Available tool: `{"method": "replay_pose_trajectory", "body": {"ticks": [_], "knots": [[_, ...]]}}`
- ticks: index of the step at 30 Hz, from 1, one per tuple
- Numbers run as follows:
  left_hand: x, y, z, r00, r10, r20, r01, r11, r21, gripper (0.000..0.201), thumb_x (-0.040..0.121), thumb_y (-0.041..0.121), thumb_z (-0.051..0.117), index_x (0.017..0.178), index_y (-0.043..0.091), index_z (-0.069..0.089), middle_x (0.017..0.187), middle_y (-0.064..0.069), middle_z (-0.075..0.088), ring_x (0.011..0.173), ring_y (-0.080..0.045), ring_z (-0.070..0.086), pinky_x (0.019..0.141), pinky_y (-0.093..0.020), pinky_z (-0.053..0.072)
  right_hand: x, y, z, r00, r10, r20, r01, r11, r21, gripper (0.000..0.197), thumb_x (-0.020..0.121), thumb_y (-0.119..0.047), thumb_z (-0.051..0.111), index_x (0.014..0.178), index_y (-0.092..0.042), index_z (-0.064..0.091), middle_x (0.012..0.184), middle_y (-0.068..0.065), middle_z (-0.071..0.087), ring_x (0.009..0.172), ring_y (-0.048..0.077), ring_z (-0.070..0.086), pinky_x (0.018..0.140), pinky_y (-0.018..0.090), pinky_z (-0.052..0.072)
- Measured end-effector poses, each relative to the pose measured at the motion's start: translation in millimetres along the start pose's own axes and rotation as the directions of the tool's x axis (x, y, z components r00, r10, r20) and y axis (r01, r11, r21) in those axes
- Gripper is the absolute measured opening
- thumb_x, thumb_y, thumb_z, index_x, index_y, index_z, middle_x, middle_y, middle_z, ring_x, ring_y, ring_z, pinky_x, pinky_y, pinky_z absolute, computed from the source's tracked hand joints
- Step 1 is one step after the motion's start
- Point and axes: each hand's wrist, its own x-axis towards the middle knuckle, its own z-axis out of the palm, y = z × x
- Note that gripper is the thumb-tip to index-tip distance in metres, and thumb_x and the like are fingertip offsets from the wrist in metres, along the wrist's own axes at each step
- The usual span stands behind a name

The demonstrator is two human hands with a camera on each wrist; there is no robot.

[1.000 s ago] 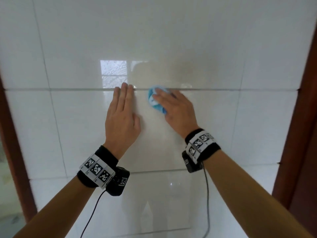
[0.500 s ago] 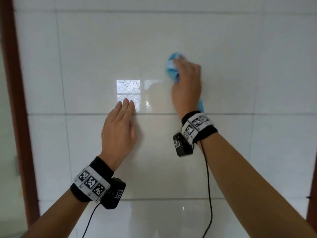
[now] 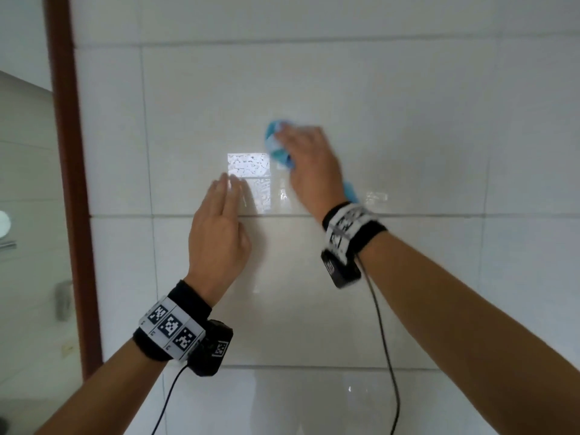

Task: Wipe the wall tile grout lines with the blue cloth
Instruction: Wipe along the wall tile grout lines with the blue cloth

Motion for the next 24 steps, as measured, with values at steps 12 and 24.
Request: {"method": "replay_pose_trajectory", "body": {"ticks": [12, 24], "knots": [[-15.1, -44.3, 6.3, 0.981, -0.163, 0.108, 0.159, 0.986, 0.048, 0.079, 0.076, -0.017, 0.044, 0.154, -0.012, 0.033, 0.163, -0.031, 0.032, 0.151, -0.043, 0.034, 0.120, -0.050, 0.040, 44.5, -27.0, 21.0, 0.996, 0.087, -0.001, -0.087, 0.996, -0.022, 0.051, 0.079, 0.014, 0.059, 0.119, -0.014, 0.074, 0.132, -0.001, 0.069, 0.107, 0.027, 0.059, 0.083, 0.035, 0.054], [-46.4, -37.9, 2.6, 0.998, -0.031, 0.048, 0.038, 0.988, -0.147, 0.088, 0.072, -0.012, 0.035, 0.160, -0.002, 0.031, 0.166, -0.022, 0.032, 0.155, -0.033, 0.031, 0.125, -0.047, 0.033, -84.6, -14.9, 1.5, 0.912, -0.283, 0.297, 0.292, 0.956, 0.015, 0.046, 0.087, 0.008, 0.055, 0.128, -0.008, 0.071, 0.141, 0.006, 0.065, 0.118, 0.032, 0.060, 0.105, 0.042, 0.052]]}}
